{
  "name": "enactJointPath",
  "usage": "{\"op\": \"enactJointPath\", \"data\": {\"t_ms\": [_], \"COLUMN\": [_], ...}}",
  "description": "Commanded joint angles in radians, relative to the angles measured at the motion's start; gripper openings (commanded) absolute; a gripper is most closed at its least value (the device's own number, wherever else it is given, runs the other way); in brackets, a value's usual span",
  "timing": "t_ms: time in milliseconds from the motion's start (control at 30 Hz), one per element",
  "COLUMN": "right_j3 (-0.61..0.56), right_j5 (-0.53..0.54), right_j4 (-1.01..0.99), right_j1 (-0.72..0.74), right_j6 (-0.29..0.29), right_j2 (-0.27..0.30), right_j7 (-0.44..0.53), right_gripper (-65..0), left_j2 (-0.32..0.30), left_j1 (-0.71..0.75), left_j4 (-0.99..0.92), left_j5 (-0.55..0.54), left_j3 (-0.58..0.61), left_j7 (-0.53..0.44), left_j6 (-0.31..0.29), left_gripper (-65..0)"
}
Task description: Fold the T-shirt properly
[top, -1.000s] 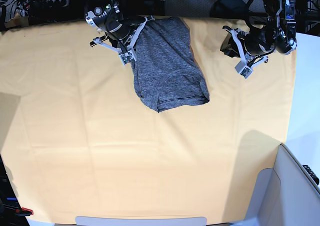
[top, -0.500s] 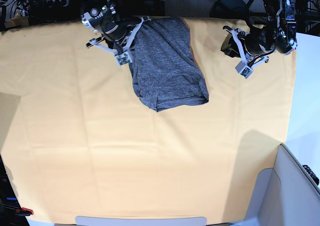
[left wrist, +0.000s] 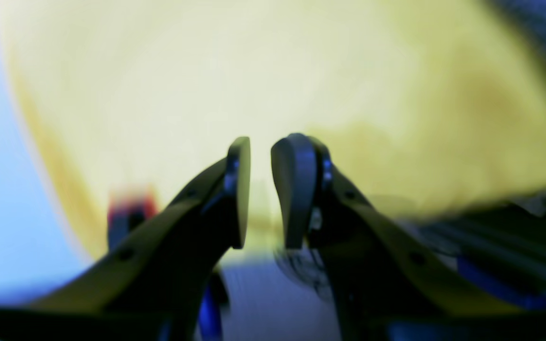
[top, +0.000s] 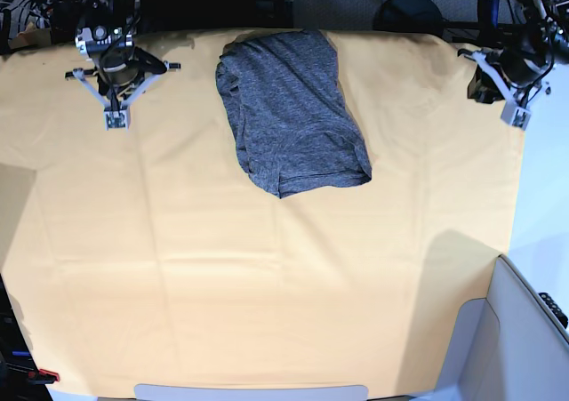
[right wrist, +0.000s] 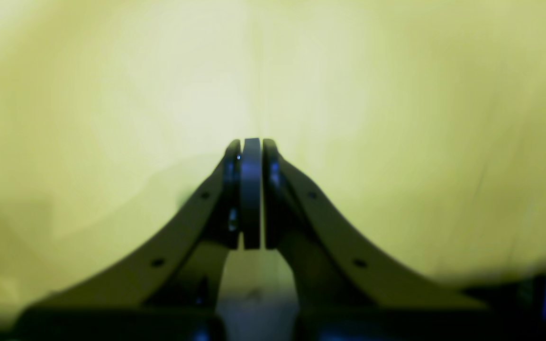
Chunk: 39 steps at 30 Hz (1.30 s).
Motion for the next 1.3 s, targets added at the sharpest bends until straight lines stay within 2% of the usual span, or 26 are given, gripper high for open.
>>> {"op": "enactJointPath", "data": {"t_ms": [0, 100, 200, 233, 467, 533, 667, 800, 1000, 1067, 1167, 1267], "right_j3": [-0.003, -0.001, -0.001, -0.003, -0.005, -0.006, -0.006, -0.005, -0.005, -0.005, -0.005, -0.003], "right_j5": [0.003, 0.003, 0.003, 0.003, 0.002, 0.002, 0.002, 0.002, 0.002, 0.002, 0.002, 0.002], "right_j4": [0.017, 0.016, 0.013, 0.013, 0.008, -0.026, -0.216, -0.595, -1.187, -1.374, -1.628, -1.816], "right_j1": [-0.042, -0.146, -0.237, -0.261, -0.392, -0.395, -0.333, -0.172, 0.098, 0.187, 0.3, 0.389], "right_j6": [0.004, 0.004, 0.004, 0.004, 0.004, 0.006, 0.006, 0.006, 0.006, 0.006, 0.006, 0.006], "right_j2": [0.018, 0.037, 0.069, 0.069, 0.012, 0.001, -0.009, -0.051, -0.1, -0.121, -0.152, -0.194], "right_j7": [0.01, 0.01, 0.01, 0.01, 0.02, 0.023, 0.132, 0.259, 0.592, 0.729, 0.893, 1.008], "right_gripper": [-65.0, -65.0, -65.0, -65.0, -65.0, -65.0, -65.0, -65.0, -65.0, -65.0, -65.0, -65.0], "left_j2": [0.02, 0.083, 0.103, 0.107, 0.112, 0.114, 0.114, 0.106, 0.111, 0.118, 0.15, 0.166], "left_j1": [0.049, 0.136, 0.159, 0.162, 0.182, 0.181, 0.179, 0.093, -0.177, -0.248, -0.317, -0.37], "left_j4": [0.013, 0.006, -0.034, -0.048, -0.132, -0.18, -0.382, -0.685, -1.211, -1.377, -1.544, -1.638], "left_j5": [-0.009, -0.011, -0.014, -0.014, -0.026, -0.021, -0.018, -0.001, 0.132, 0.16, 0.164, 0.164], "left_j3": [-0.037, -0.108, -0.128, -0.128, -0.116, -0.097, 0.038, 0.228, 0.381, 0.429, 0.555, 0.728], "left_j7": [-0.005, 0.026, 0.136, 0.145, 0.13, 0.092, -0.091, -0.306, -0.645, -0.818, -1.034, -1.166], "left_j6": [-0.004, -0.004, -0.004, -0.004, -0.004, -0.004, -0.001, 0.0, 0.0, 0.0, 0.0, 0.002], "left_gripper": [-52.8, -52.8, -52.8, -52.8, -58.1, -58.1, -58.0, -58.0, -58.0, -58.0, -58.0, -58.0]}}
